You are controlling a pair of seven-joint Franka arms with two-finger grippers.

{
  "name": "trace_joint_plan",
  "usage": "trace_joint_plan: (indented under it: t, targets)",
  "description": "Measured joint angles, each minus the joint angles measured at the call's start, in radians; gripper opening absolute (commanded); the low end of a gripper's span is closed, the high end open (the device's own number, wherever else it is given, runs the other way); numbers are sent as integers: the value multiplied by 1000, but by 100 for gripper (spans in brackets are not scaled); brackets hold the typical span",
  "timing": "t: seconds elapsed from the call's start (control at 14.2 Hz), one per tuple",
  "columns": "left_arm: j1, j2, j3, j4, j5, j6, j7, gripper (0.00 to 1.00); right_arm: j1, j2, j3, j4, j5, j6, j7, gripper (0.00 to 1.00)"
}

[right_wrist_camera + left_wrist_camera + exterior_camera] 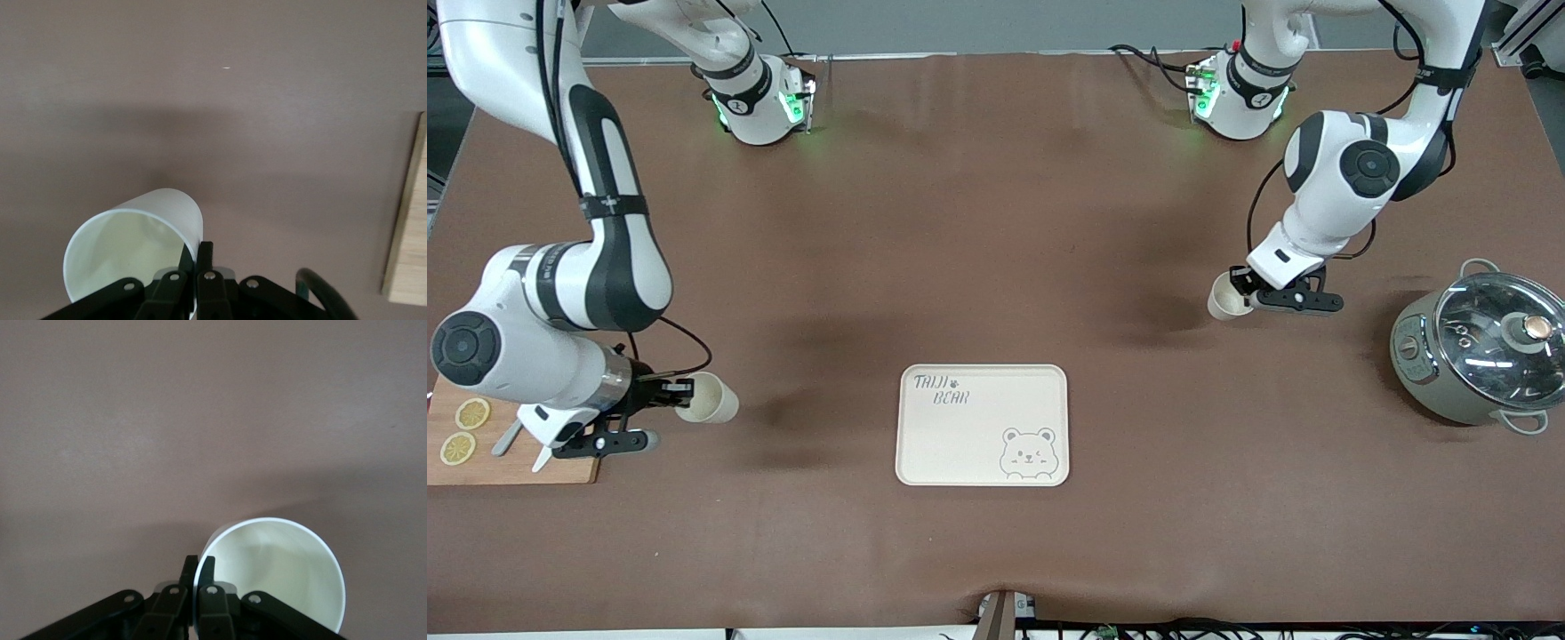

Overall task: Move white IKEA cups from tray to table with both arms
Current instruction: 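Lower both cups upright onto the table and open both grippers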

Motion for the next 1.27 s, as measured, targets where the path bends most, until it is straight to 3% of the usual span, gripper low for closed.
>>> trace_joint_plan:
  t: [0.63,0.7,0.77,0.85,0.99,1.13,1.27]
  targets:
    - [54,163,-1,-26,-13,261,105,0,-72,136,3,-13,18,102,-71,0]
    - [54,160,-4,-27,-13,261,107,43,-72,144,5,-13,24,107,-71,1]
    - [54,160,-4,-27,-13,262,117,99,-72,149,6,-13,32,112,-71,25]
    - [54,161,-5,-27,-13,267,139,100,-72,154,6,-13,37,115,-71,49]
    - [53,175,-13,-27,-13,277,165,100,-73,156,6,-13,39,118,-71,79]
    - [55,184,-15,-26,-13,285,173,100,-73,156,6,-10,41,118,-71,96]
    - [68,183,-15,-23,-13,287,175,100,-75,155,6,-4,41,118,-71,100]
